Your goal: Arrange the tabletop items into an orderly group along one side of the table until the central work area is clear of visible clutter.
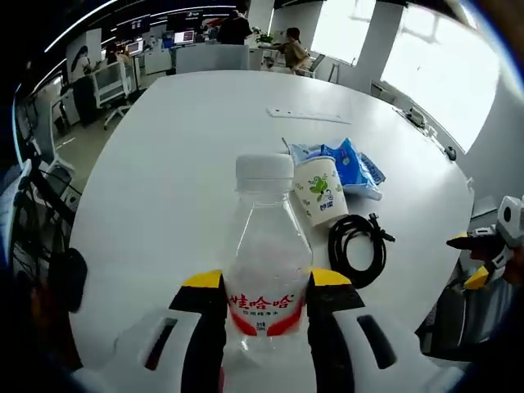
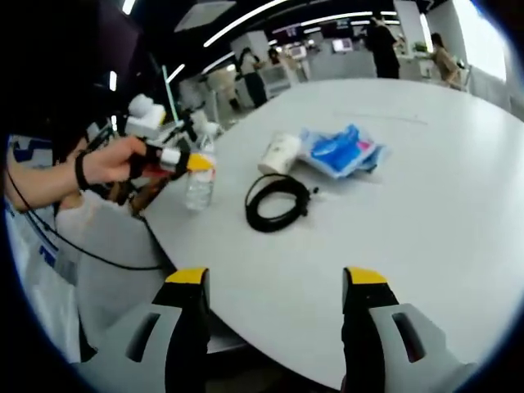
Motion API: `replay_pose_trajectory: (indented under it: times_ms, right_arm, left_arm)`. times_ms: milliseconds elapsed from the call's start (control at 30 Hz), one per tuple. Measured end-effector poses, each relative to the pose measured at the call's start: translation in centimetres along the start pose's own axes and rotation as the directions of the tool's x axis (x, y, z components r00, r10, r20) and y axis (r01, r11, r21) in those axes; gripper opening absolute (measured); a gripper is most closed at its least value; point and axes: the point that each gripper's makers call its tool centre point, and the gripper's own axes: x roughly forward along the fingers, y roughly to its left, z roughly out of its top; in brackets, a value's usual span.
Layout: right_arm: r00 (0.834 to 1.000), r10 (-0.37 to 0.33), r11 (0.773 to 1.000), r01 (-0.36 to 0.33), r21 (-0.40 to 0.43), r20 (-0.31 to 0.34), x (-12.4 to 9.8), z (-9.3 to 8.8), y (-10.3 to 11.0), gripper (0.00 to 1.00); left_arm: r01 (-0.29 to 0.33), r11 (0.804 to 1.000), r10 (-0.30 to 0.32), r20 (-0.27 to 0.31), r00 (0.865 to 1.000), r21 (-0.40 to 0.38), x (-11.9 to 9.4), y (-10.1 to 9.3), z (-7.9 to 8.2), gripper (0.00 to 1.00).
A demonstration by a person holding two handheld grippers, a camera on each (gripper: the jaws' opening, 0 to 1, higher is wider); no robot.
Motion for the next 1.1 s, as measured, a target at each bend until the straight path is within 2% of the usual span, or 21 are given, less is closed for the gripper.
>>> replay_pose_trajectory:
  times_ms: [333,633,1100]
  right_arm:
    - [1.0,-0.001,1.0,0.001,-0.009,-0.001,-0.1,0.1,0.1,0.64]
    - [1.0,0.007,1.0,-0.007,-0.014,0.001,0.1,0.3,0.5,0.64]
    - [1.0,0.009,1.0,-0.009,-0.02,0.006,0.1,0.6,0.8,0.64]
  left_arm:
    - [-0.021,1.0,0.021,0.043,0.999,-0.002,-1.4,0.0,-0.7,0.37]
    - [-0.049,0.995,0.043,0.069,0.997,0.084,-2.4,-0.9,-1.5,0.37]
    - [-0.067,0.991,0.057,0.088,0.995,0.113,-4.1,-1.4,-3.5,0.36]
